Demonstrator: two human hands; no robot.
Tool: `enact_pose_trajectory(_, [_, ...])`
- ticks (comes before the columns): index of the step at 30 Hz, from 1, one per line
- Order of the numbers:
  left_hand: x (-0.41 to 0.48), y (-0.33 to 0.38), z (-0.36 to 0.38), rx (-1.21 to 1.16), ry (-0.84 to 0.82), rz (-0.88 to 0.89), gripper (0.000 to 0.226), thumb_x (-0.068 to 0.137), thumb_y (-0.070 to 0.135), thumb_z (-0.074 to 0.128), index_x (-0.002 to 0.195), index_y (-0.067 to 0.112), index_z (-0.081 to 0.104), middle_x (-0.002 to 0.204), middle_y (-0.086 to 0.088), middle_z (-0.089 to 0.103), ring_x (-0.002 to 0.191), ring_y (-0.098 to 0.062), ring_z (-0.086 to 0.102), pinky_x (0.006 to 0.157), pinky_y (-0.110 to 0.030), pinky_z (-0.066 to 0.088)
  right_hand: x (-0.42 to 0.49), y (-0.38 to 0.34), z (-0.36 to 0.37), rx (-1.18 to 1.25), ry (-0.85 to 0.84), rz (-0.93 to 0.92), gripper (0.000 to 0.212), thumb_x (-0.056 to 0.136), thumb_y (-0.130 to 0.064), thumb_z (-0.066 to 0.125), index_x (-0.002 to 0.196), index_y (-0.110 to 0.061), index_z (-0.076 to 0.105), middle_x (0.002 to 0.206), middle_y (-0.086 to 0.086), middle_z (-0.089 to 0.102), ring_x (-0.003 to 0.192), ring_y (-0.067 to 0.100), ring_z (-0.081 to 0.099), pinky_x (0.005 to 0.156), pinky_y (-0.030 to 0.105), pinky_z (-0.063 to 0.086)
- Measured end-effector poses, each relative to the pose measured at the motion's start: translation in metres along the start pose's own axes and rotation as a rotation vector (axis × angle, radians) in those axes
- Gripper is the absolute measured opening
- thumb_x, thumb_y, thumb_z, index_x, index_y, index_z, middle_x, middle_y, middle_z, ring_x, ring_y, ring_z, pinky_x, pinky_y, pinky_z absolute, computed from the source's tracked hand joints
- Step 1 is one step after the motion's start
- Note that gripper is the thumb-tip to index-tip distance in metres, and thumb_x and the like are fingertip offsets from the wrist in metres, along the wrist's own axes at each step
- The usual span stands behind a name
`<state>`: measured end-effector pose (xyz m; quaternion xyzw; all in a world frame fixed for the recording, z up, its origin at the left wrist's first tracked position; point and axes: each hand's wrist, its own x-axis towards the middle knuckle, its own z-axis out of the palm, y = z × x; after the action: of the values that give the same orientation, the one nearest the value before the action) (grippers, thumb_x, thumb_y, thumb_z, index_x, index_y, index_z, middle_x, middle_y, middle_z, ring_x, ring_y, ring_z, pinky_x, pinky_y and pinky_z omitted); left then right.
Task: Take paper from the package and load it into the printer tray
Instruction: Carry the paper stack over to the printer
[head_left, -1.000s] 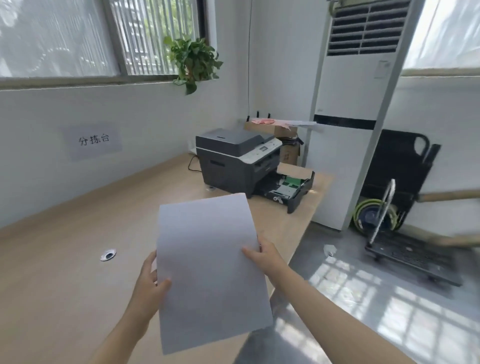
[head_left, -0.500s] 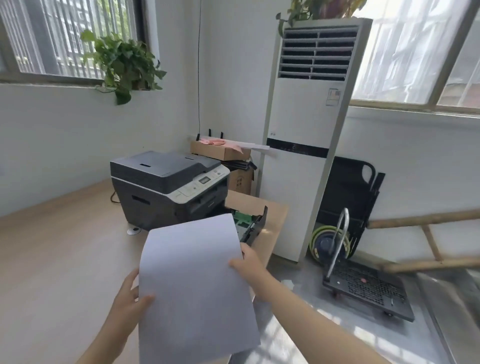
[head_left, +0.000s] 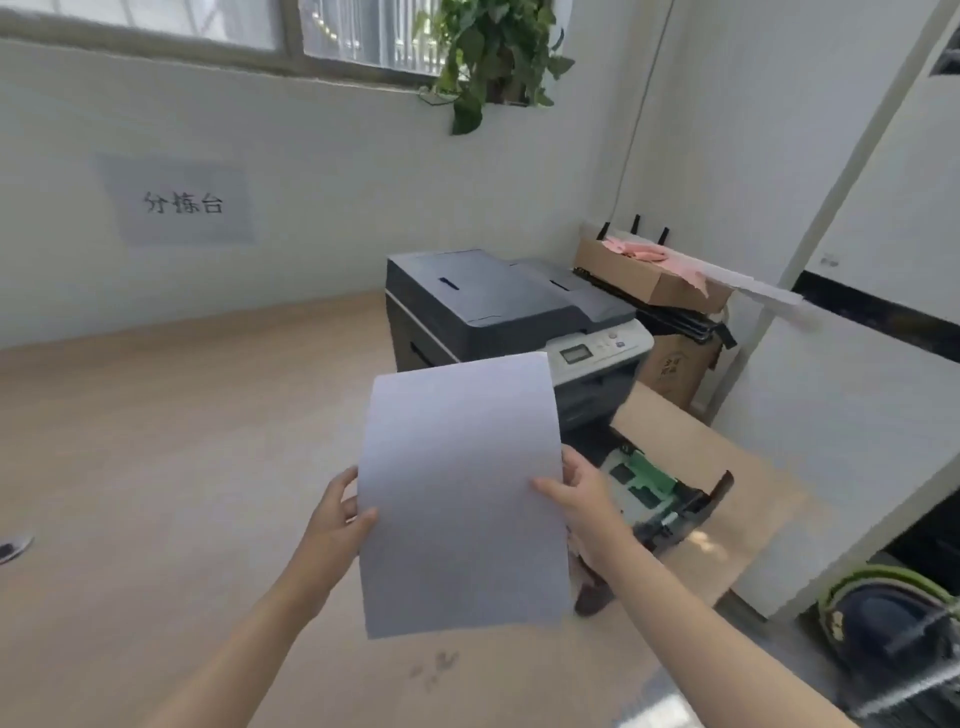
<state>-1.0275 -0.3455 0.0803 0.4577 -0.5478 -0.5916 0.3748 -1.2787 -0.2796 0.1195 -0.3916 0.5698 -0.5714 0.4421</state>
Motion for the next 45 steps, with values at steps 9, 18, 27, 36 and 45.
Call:
enact_pose_trajectory(9, [0.04,0.003,0.027,0.062,0.438,0.033,0.031,0.091,-0.001,0.048,0.086,0.03,0.048,0.086,0.006,0.069,0.07,-0.004,0.066,0.06,-0.018,0.049,0.105,0.004,-0.011,0.021,-0.261,0.033,0.03,0.084,0.004,0.058,0.09,-0.024,0.067,0.087,-0.003,0.077,0.081,0.02,0.071,0.073,0.033,0.058])
enact_pose_trajectory(18, [0.041,-0.022,0.058,0.239,0.608,0.109,0.041,0.087,-0.006,0.052,0.098,0.034,0.057,0.081,0.02,0.072,0.073,0.012,0.064,0.061,-0.001,0.045,0.134,0.042,-0.036,-0.027,-0.413,-0.047,0.024,0.09,0.0,0.056,0.09,-0.02,0.069,0.085,-0.003,0.075,0.078,0.009,0.069,0.063,0.019,0.056])
enact_pose_trajectory(27, [0.042,-0.029,0.077,0.245,0.65,0.083,0.041,0.093,0.002,0.043,0.101,0.042,0.053,0.099,0.016,0.065,0.086,0.008,0.062,0.072,-0.021,0.048,0.151,0.065,-0.038,-0.058,-0.518,-0.033,0.034,0.088,0.006,0.051,0.093,-0.023,0.068,0.094,0.0,0.074,0.091,0.02,0.069,0.076,0.028,0.057])
enact_pose_trajectory(36, [0.046,-0.042,0.085,0.236,0.706,0.016,0.042,0.093,-0.003,0.038,0.108,0.034,0.052,0.099,0.018,0.063,0.087,0.014,0.06,0.071,-0.01,0.046,0.157,0.09,-0.039,-0.131,-0.469,0.021,0.032,0.089,0.003,0.051,0.088,-0.025,0.067,0.092,-0.001,0.072,0.09,0.017,0.064,0.082,0.035,0.05])
enact_pose_trajectory(45, [0.046,-0.055,0.082,0.328,0.671,-0.07,0.054,0.09,-0.009,0.034,0.098,0.042,0.052,0.097,0.023,0.062,0.087,0.018,0.059,0.067,0.007,0.041,0.157,0.116,-0.033,-0.265,-0.395,0.06,0.031,0.094,0.001,0.044,0.101,-0.025,0.061,0.093,-0.015,0.066,0.086,0.0,0.061,0.081,0.017,0.046])
